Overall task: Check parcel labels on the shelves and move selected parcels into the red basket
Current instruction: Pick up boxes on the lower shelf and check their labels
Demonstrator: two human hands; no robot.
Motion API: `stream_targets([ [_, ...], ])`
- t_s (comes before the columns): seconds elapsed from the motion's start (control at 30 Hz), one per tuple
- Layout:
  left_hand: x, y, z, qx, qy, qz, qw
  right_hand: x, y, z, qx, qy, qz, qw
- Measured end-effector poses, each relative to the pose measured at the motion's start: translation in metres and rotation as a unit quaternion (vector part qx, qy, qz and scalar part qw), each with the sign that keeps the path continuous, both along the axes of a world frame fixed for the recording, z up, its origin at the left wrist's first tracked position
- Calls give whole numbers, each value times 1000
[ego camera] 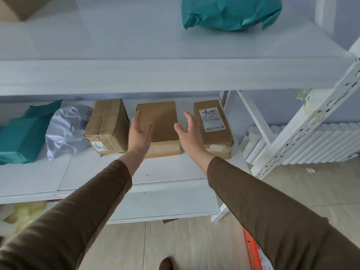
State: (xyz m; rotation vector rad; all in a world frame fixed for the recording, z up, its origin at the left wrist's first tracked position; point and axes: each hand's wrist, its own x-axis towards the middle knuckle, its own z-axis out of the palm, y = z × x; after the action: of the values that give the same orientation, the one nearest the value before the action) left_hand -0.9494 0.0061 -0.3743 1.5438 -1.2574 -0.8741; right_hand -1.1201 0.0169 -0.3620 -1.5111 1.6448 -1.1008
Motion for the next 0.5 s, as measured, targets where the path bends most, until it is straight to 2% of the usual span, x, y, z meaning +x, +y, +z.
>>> stream_targets([
  [0.13, 25, -14, -12, 122, 44, 2, 992, 15, -21, -13, 145, -79, -5, 986],
  [0.3, 39, -23, -29, 261, 153, -9, 953, 16, -30, -28, 266, -132, -7, 955],
  [0.4, 39, -19, -31, 283, 204, -36, 936, 17, -26, -32, 298, -185, 11, 936],
  [0.5, 38, -9, -27, 264, 217, -52, 938, 18, -15, -29, 288, -193, 17, 938],
])
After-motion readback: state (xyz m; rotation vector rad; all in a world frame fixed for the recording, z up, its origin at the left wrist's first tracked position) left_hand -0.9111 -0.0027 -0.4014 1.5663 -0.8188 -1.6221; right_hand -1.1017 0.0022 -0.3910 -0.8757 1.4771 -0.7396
